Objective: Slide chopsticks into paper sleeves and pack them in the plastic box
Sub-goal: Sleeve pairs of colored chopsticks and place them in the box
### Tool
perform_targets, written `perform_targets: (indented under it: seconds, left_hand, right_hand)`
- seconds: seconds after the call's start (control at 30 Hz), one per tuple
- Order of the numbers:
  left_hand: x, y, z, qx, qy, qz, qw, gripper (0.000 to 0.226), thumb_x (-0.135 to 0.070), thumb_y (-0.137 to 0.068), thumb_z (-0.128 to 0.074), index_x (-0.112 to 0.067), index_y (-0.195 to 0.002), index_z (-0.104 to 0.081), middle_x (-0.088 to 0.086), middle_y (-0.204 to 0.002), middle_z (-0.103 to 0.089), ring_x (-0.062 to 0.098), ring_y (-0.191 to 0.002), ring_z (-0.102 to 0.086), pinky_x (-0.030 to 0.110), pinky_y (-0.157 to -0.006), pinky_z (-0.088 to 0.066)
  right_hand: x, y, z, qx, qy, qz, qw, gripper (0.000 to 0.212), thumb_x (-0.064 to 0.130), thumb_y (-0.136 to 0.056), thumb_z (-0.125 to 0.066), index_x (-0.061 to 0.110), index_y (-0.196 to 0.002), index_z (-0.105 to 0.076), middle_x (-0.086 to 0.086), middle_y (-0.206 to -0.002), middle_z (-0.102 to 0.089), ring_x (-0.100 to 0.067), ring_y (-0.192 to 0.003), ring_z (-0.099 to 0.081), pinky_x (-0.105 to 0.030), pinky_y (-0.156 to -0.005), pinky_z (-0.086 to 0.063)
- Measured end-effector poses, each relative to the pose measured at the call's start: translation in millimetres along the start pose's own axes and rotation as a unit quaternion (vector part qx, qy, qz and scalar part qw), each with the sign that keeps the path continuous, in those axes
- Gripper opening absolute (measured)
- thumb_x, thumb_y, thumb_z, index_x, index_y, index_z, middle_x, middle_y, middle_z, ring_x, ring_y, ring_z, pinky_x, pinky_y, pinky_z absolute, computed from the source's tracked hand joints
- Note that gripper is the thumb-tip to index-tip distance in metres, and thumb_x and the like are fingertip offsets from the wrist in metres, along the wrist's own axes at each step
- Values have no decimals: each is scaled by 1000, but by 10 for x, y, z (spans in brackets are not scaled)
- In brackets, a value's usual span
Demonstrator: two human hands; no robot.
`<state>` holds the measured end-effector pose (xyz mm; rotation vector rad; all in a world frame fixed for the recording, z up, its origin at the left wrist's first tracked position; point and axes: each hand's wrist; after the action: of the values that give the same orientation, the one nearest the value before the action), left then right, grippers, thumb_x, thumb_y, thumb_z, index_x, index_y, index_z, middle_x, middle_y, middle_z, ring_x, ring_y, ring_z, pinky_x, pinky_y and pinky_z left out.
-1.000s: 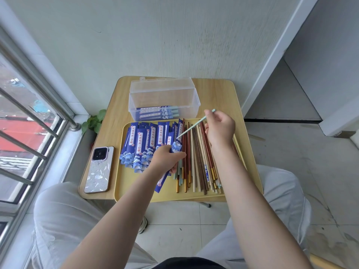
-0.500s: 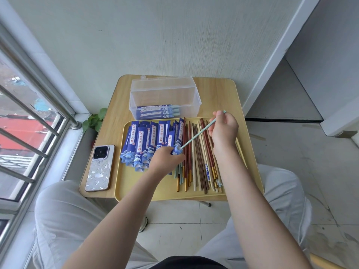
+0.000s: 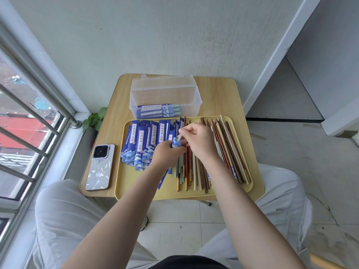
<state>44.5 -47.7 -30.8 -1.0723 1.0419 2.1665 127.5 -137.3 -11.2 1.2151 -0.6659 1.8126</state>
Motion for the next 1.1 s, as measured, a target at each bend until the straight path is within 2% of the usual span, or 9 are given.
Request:
perform_targets:
  seconds: [0.1,0.2,0.3,0.4,0.47,0.57,0.8,1.0,1.1]
  left_hand:
    - [76,-16,27,-20,-3,6,1000,22,-18,-85,-68,-13,-72,-51,3,-61,-49,19,-51,-46,27,-49,-43]
    - [130,-46,48,-37,12,11,999,19,-18,-85,-69,-10,-82,-52,10,-70,-55,21,-55,-49,28,-48,-44]
    - [168,-74,53,-50,23,21,998,16,-14,-86,-67,-11,-84,-51,13,-77,-58,22,-60,-50,32,-54,-44]
    - [206,-99,33,-52,7,31,998,13,-13,-89,-62,-11,-82,-51,9,-74,-56,22,-60,-50,34,-58,-46]
    - [232,-109,26,-46,-10,34,998,15,-13,-91,-59,-15,-79,-50,6,-72,-57,22,-61,-52,34,-61,-48]
    - [262,-119,31,-39,-25,35,998,17,-15,-94,-58,-17,-79,-50,8,-78,-60,24,-67,-57,33,-60,-50]
    - [258,-133,36,-29,-31,40,998,17,-18,-94,-58,-15,-80,-51,9,-80,-61,26,-70,-58,37,-64,-51]
    - [250,-127,42,-19,-20,44,999,17,-17,-96,-57,-16,-80,-50,8,-78,-60,22,-63,-56,30,-55,-46]
    - [234,-108,50,-21,-4,44,999,17,-19,-97,-57,-12,-82,-51,11,-78,-59,23,-61,-54,31,-55,-46]
  right_hand:
    - [11,-10,48,12,10,-23,1000,21,27,-100,-56,15,-101,-74,4,-85,-74,-5,-65,-69,-19,-60,-55]
    - [-83,-8,90,17,110,-40,993,18,23,-101,-53,15,-101,-70,2,-90,-72,-13,-73,-69,-25,-66,-56]
    - [-160,48,35,130,260,-76,954,20,17,-98,-56,9,-86,-70,-6,-85,-71,-23,-77,-69,-31,-68,-56]
    - [-190,159,-70,177,310,-96,929,20,30,-94,-64,10,-93,-62,-3,-85,-63,-19,-73,-60,-34,-59,-50]
    - [-220,215,-153,178,335,-90,921,35,43,-90,-67,12,-102,-54,-1,-88,-60,-19,-71,-56,-31,-52,-41]
    - [-249,240,-248,167,382,-76,906,50,50,-88,-68,11,-113,-49,-4,-101,-63,-22,-77,-61,-30,-54,-43]
    - [-213,236,-272,161,373,-117,906,43,44,-91,-66,9,-115,-58,-4,-101,-64,-23,-83,-63,-30,-62,-49]
    - [-181,239,-259,151,367,-129,909,38,45,-92,-63,10,-106,-64,-3,-90,-62,-23,-73,-59,-25,-50,-37]
    - [-127,233,-157,147,333,-148,920,37,48,-90,-64,12,-87,-58,0,-74,-55,-17,-60,-52,-25,-47,-35]
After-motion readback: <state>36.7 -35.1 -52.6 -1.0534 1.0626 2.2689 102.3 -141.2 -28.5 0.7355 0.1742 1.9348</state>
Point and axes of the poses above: each hand's wrist, its own y-axis away from the middle knuckle, its own z-axis out of the back of the hand, x = y × z
